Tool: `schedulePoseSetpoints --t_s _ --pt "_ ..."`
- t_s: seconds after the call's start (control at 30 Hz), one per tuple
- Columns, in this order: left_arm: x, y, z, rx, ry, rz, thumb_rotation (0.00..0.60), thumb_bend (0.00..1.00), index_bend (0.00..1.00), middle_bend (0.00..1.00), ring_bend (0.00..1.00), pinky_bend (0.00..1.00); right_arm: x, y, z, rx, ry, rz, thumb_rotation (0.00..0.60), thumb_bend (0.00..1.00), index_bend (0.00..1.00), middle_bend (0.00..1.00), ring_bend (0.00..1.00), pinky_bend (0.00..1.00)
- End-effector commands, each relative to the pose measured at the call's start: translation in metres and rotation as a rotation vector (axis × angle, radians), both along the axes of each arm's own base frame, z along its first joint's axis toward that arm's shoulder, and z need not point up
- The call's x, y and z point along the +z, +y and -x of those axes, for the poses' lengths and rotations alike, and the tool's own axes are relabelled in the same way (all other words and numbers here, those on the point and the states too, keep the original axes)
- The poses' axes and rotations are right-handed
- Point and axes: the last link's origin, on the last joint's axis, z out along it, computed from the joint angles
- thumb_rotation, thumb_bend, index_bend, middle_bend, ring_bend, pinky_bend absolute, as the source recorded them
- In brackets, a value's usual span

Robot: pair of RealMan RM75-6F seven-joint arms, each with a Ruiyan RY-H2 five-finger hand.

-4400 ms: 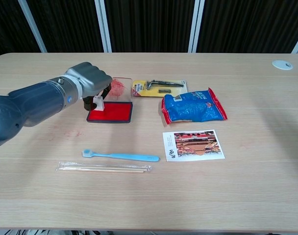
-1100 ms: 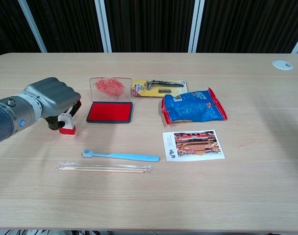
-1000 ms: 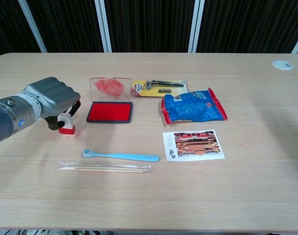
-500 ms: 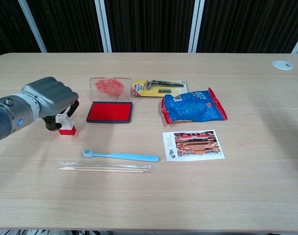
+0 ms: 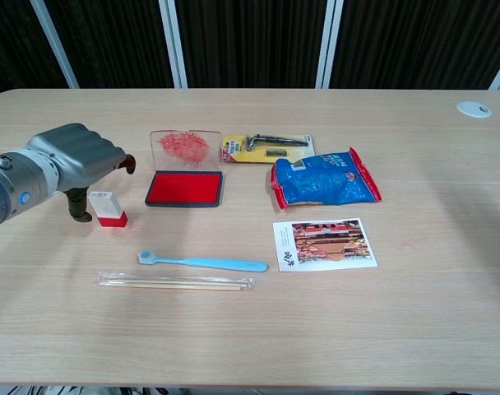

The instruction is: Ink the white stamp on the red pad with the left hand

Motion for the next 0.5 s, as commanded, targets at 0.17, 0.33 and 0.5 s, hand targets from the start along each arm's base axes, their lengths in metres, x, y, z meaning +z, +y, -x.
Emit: schedulePoseSetpoints --t_s 0.17,0.33,0.5 --pt "0.041 -0.011 -0.002 0.007 -0.14 -0.071 0.6 0.12 0.0 0.0 0.02 0.12 0.0 0.0 0.0 0.002 0.013 0.001 0.6 0.11 0.0 0.0 0.0 0.19" --pt "0.078 -0.029 0.013 -0.004 -0.244 -0.13 0.6 0.11 0.0 0.0 0.02 0.12 0.0 0.0 0.001 0.005 0.052 0.008 0.6 0.11 0.0 0.0 0.0 0.19" --pt "0.109 -0.051 0.032 -0.01 -0.355 -0.196 0.6 0.1 0.0 0.0 0.0 0.06 -0.001 0.0 0.001 -0.003 0.079 0.012 0.6 0.11 0.0 0.0 0.0 0.19"
